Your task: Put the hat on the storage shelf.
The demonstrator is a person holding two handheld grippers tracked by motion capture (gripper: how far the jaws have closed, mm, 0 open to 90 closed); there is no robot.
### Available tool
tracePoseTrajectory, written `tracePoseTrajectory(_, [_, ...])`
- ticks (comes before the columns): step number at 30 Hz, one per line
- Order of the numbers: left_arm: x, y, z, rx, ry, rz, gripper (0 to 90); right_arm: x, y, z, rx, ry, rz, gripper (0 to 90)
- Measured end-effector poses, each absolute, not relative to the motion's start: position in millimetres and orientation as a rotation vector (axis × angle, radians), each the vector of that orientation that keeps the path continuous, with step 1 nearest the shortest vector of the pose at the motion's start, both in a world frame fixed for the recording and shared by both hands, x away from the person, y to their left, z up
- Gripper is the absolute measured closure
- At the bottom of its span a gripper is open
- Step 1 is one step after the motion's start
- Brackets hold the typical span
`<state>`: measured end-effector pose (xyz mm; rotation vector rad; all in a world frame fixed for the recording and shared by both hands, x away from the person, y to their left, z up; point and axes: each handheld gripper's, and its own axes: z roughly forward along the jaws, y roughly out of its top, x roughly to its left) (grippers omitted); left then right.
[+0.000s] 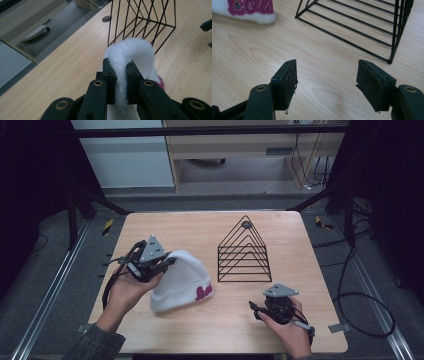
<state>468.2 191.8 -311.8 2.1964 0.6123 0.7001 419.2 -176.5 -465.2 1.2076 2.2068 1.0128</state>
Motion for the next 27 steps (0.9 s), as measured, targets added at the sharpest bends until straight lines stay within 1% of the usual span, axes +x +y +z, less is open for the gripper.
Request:
tracePoseTrajectory(4, [469,195,-302,2.205,0.596,0.725,81.5,419,-177,-465,1.215,2.201,1.011,31.1])
tracePoseTrajectory(12, [472,195,-289,2.204,0.579,0.726,81.5,418,-179,-462,1.226,2.174,1.025,28.1])
tracePoseTrajectory(20, [475,185,-278,2.196,0.547,0.721,81.4,417,-184,-458,1.229,2.155,1.031,28.0])
tracePoseTrajectory(27, [483,171,-259,2.189,0.508,0.730,81.5,419,-186,-442,1.209,2.115,1.045,29.6])
